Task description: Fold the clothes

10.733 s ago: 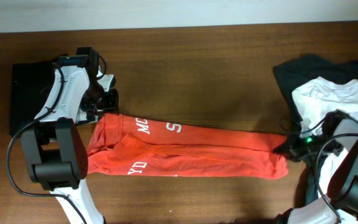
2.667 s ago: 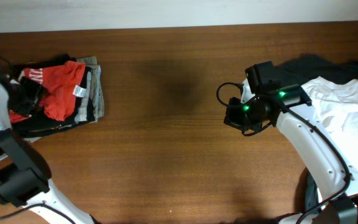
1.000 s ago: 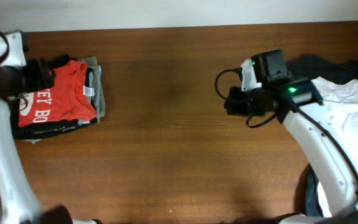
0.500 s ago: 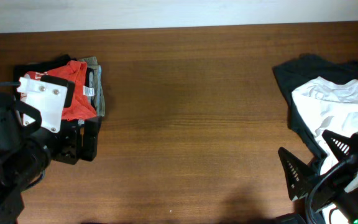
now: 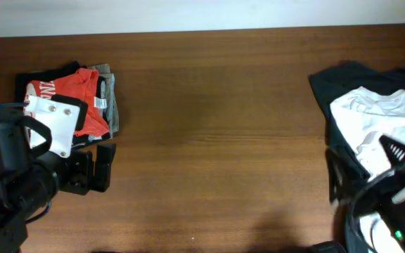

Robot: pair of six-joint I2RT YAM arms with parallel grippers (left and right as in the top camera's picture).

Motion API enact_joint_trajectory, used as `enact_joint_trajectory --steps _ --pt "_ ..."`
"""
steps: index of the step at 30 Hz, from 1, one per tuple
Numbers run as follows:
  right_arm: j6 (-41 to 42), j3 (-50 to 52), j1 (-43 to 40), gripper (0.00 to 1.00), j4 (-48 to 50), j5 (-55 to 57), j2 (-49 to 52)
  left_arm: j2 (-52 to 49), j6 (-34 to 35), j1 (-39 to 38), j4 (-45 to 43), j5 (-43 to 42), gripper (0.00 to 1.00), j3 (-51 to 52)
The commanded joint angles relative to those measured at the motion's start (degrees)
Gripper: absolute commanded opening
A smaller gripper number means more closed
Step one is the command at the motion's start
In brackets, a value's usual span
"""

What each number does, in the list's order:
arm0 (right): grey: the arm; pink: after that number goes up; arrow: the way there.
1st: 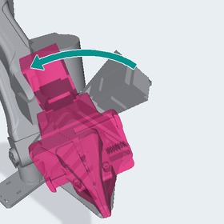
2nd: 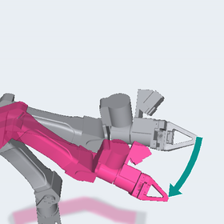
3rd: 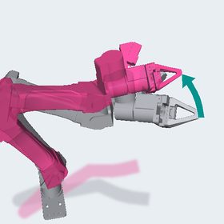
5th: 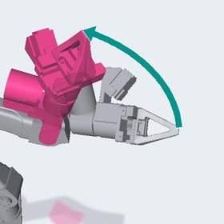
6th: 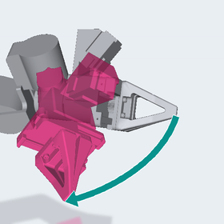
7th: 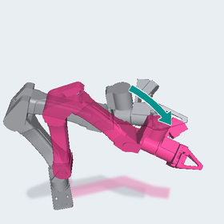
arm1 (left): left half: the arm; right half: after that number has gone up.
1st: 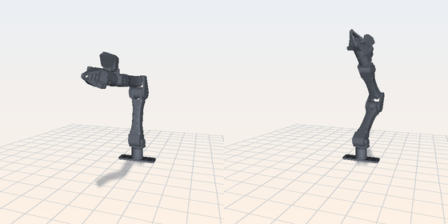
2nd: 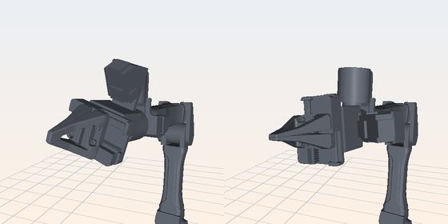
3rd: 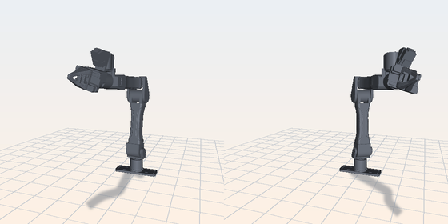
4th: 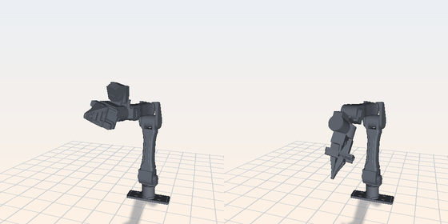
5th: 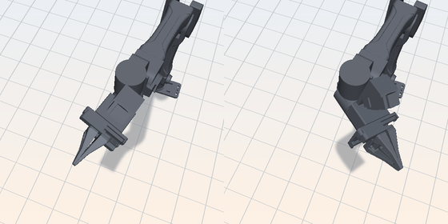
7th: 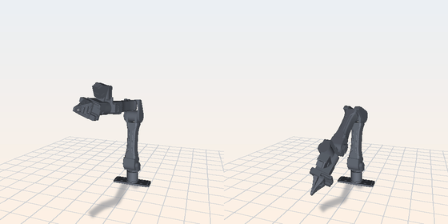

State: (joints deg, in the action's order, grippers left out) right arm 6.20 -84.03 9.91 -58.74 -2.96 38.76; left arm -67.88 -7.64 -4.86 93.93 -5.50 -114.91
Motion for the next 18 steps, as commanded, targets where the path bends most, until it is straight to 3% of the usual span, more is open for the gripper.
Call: enact_joint_trajectory --steps 1,5,11,18 --pt "-0.2 14.0 -4.9 0.99 6.8 1.8 -3.3 0.1 0.5 -0.3 0.1 0.4 0.99 -0.3" --pt "-0.2 37.8 -7.1 0.99 22.0 1.7 -17.2 0.1 0.5 -0.3 0.1 0.4 0.99 -0.3" --pt "-0.2 64.7 -8.2 0.99 33.1 1.7 -36.9 0.1 0.5 -0.3 0.1 0.4 0.99 -0.3" --pt "-0.2 80.3 -8.2 0.99 46.4 1.7 -38.6 0.1 0.5 -0.3 0.1 0.4 0.99 -0.3"
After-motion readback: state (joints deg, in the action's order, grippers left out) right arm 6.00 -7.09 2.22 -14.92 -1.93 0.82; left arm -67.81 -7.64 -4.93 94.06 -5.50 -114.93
